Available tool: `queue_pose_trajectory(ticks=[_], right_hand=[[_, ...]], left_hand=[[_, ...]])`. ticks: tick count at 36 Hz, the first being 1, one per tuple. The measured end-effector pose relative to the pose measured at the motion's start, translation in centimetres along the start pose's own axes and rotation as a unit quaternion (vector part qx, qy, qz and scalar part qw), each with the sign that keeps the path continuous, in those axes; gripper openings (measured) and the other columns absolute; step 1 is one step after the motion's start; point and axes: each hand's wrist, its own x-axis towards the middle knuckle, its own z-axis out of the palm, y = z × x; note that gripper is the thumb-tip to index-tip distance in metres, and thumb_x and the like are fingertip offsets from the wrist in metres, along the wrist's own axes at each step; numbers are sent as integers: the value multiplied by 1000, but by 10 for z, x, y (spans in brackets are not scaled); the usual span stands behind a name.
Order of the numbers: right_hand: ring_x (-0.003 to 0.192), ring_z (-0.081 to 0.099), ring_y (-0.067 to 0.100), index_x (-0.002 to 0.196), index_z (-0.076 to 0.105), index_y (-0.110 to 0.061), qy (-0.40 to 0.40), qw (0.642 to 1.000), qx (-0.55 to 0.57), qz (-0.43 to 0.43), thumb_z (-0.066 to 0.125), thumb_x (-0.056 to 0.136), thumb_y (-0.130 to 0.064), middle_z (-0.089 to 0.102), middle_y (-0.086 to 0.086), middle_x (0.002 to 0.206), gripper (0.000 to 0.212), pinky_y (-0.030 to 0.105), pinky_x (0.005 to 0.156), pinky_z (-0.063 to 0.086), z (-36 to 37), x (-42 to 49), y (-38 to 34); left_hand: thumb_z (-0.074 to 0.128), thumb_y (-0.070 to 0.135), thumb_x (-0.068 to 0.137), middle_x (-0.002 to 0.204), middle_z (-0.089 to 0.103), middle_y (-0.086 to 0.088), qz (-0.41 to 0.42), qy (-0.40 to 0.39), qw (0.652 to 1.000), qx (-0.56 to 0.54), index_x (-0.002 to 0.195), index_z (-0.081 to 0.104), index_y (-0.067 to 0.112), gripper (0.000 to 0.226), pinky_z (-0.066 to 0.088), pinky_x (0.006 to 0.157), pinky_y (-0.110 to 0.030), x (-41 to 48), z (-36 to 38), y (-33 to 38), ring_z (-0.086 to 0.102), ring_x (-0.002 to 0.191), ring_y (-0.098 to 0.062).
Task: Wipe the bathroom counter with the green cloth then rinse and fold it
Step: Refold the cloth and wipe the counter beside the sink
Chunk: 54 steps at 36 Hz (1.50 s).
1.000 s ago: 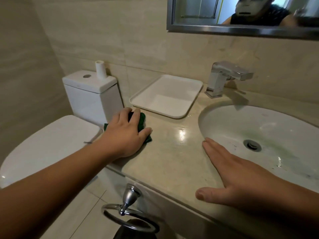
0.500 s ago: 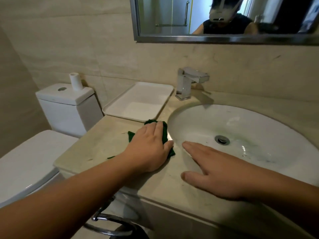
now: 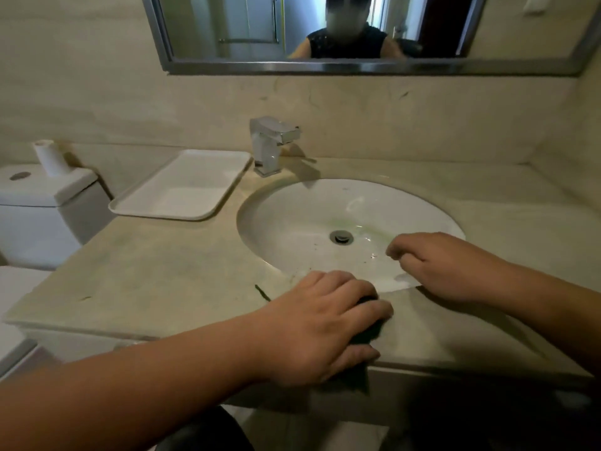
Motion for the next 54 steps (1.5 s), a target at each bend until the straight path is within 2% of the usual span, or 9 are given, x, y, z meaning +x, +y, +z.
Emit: queue_pose_trajectory(ticks=[11, 14, 19, 24, 28, 36, 40, 44, 54], right_hand=[[131, 55, 16, 144, 57, -26, 22, 1000, 18, 4, 35, 108, -23, 60, -2, 146, 42, 33, 109, 44, 23, -7, 23], [127, 57, 18, 142, 58, -25, 56, 998, 34, 22, 37, 107, -23, 62, -1, 143, 41, 36, 105, 47, 17, -5, 41], [125, 59, 22, 140, 59, -20, 80, 994, 48, 52, 39, 105, -18, 64, 3, 141, 40, 36, 103, 47, 12, 0, 66], [126, 59, 19, 138, 62, -23, 55, 996, 45, 49, 40, 107, -27, 64, -1, 142, 38, 34, 103, 47, 13, -3, 61], [116, 61, 14, 130, 66, -29, -2, 999, 47, -9, 44, 106, -49, 67, -9, 131, 38, 35, 98, 49, 5, -11, 22], [144, 41, 13, 162, 21, -41, -111, 983, -2, -147, 41, 91, -82, 31, -13, 167, 84, 36, 117, 38, 4, -8, -89], [150, 32, 12, 164, 5, -38, -129, 975, -11, -183, 41, 84, -90, 15, -12, 173, 102, 34, 120, 33, 17, 12, -128], [156, 22, 13, 164, -14, -33, -151, 972, -22, -180, 37, 78, -96, -8, -12, 175, 118, 31, 123, 28, 34, 29, -152], [155, 20, 11, 155, -30, -42, -185, 971, -46, -146, 31, 73, -101, -21, -19, 171, 118, 33, 123, 27, 41, 39, -161]], left_hand=[[31, 52, 110, 125, 55, -7, -278, -37, 960, -24, 133, 50, 24, 41, 42, 94, -43, 88, 16, -49, 44, 101, -24], [31, 56, 109, 125, 52, -1, -222, 10, 972, -79, 137, 48, 27, 44, 42, 99, -43, 96, 2, -5, 45, 107, -22], [35, 58, 105, 118, 54, -5, -68, 32, 997, 31, 127, 55, 20, 49, 40, 86, -45, 87, 29, 61, 45, 100, -27], [32, 54, 108, 135, 50, -9, -215, -38, 975, -37, 138, 46, 23, 45, 37, 100, -46, 108, 31, -5, 46, 119, -31], [36, 48, 109, 125, 54, -3, -242, -10, 970, -21, 134, 50, 25, 37, 43, 101, -44, 61, 13, -61, 50, 112, -27], [38, 55, 107, 128, 50, 7, -328, 92, 940, 7, 143, 48, 31, 45, 40, 97, -34, -112, -34, -119, 45, 112, -13], [39, 52, 105, 134, 51, -5, -474, 129, 870, 37, 148, 46, 22, 52, 37, 100, -40, -190, -47, -139, 39, 114, -15], [42, 53, 107, 158, 41, -18, -597, 49, 800, -12, 163, 28, 15, 69, 32, 119, -50, -230, -36, -154, 40, 141, -35], [34, 58, 108, 175, 17, -8, -500, -18, 865, -26, 169, 13, 19, 75, 15, 128, -40, -186, -15, -175, 20, 158, -26]])
